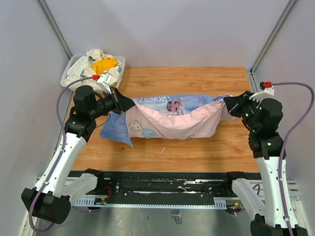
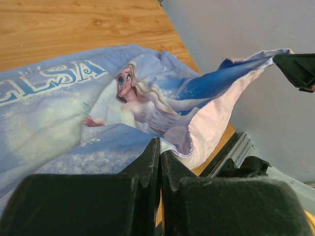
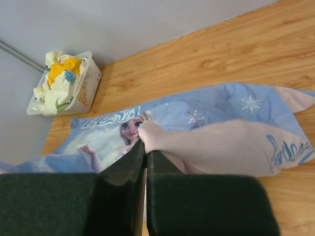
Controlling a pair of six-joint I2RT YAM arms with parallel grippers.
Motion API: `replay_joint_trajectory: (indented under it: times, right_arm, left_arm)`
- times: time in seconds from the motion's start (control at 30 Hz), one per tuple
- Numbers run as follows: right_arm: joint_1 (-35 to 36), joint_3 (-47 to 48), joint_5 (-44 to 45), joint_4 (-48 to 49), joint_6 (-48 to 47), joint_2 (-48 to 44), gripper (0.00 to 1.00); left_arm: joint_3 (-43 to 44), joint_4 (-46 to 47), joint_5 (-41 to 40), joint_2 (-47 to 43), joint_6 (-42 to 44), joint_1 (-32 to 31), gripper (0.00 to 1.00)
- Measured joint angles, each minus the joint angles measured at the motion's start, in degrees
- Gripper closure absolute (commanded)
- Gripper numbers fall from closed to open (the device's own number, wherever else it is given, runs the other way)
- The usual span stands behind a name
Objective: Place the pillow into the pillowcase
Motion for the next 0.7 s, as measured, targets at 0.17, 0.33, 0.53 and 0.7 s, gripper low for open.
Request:
replay_joint_trajectory:
  times: [0.17, 0.33, 0.53, 0.7]
  right_arm:
    - [0.0, -1.68, 2.34, -1.55, 0.22, -4.74, 0.99]
    - [0.0, -5.4, 2.73, -5.57, 0.85, -9.18, 0.99]
    - [0.0, -8.98, 5.92, -16.79, 2.36, -15.82, 0.7]
    - [0.0, -6.43, 10.8, -24.11, 4.61, -20.59, 0.42]
  left_arm:
    - [-2.05, -1.44, 1.11, -1.4, 1.2, 0.0, 0.82]
    - [-3.63, -3.02, 4.24, 0.28, 2.84, 0.0, 0.72]
    - [-4.15, -7.89, 5.25, 0.55, 5.51, 0.0, 0.62]
    - [-4.15, -11.02, 3.19, -0.68, 6.4, 0.0, 0.59]
